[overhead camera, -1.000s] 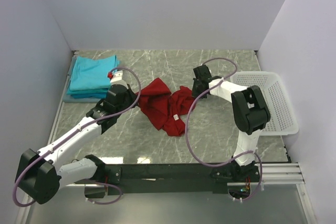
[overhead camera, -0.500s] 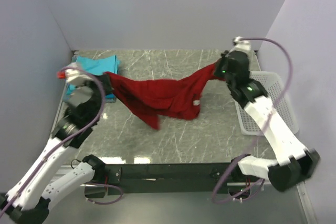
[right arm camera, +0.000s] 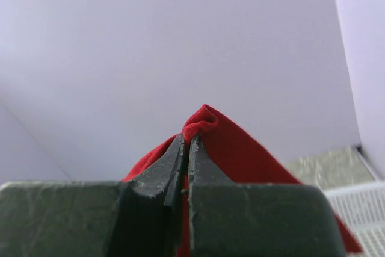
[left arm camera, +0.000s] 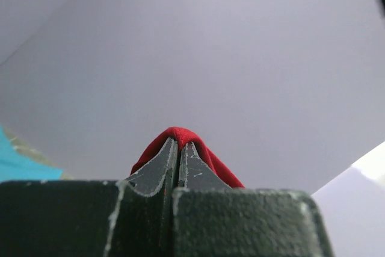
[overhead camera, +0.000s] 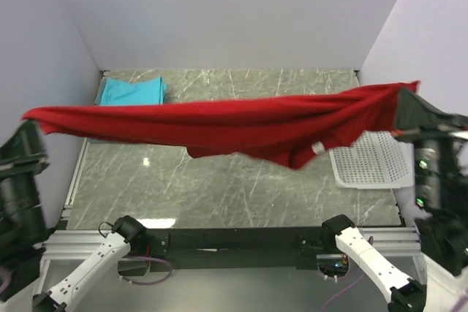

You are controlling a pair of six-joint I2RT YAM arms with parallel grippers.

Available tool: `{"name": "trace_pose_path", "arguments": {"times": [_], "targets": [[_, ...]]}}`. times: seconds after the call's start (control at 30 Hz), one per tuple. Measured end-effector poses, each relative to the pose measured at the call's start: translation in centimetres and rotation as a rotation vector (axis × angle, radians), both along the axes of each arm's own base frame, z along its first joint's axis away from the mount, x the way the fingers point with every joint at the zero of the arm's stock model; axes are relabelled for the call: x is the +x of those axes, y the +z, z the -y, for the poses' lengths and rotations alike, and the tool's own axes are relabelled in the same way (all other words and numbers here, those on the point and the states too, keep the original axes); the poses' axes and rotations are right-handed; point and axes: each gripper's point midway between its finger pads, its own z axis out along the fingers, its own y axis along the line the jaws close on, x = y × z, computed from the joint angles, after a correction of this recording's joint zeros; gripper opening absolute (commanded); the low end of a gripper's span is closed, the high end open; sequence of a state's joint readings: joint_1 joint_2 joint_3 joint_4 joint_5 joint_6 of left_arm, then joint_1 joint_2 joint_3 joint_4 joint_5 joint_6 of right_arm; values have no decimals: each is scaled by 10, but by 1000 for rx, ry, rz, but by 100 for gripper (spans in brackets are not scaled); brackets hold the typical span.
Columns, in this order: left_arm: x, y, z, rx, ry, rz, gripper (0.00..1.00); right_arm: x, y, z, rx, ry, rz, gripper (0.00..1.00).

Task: Fold and stack the t-shirts
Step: Flatten the tshirt out

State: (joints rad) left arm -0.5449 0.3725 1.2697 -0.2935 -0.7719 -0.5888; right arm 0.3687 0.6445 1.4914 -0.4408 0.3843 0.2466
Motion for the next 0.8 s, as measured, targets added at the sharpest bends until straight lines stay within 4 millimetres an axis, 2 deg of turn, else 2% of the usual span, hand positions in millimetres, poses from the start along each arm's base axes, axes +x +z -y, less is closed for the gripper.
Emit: {"name": "trace_pose_path", "arguments": {"times": [0.07,0.13,0.23,0.3,0.37,0.43,0.5,0.53,0.57,0.6,0.63,0.67,0.7,0.73,0.77,0.8], "targets": [[-17,12,-10,-24,-4,50,1,-21,18,8,12,2,62,0],[-26,19,-13,-29,-12,77,1,-33,30,11,15,3,98,0],[-25,19,-11,-18,-13,70,1,-34,32,13,5,-8,100,0],[-15,15,-8,-11,-1,40,1,-23,26,12,-8,-25,73,0],[4,2,-4,-12,32,-22,0,-1,15,9,-27,-55,20,0],[32,-23,5,0,75,-122,1,28,-2,3,-49,-82,-45,0],[64,-59,18,26,109,-241,1,72,-32,-9,-90,-103,-146,0],[82,-85,27,43,123,-315,4,97,-52,-15,-114,-108,-207,0],[100,-116,36,66,137,-402,11,121,-73,-17,-136,-117,-267,0],[113,-146,44,90,146,-477,24,150,-99,-21,-157,-110,-338,5],[124,-179,51,108,152,-557,76,175,-127,-23,-165,-102,-406,16],[131,-218,56,135,159,-651,99,201,-158,-23,-173,-92,-482,48],[135,-260,60,162,170,-760,99,226,-194,-25,-182,-73,-569,55],[134,-290,60,172,183,-845,99,244,-224,-27,-205,-56,-644,62],[128,-316,55,184,209,-933,99,262,-262,-29,-215,-40,-741,69],[122,-329,49,177,238,-986,99,275,-295,-31,-224,-26,-833,75]]}}
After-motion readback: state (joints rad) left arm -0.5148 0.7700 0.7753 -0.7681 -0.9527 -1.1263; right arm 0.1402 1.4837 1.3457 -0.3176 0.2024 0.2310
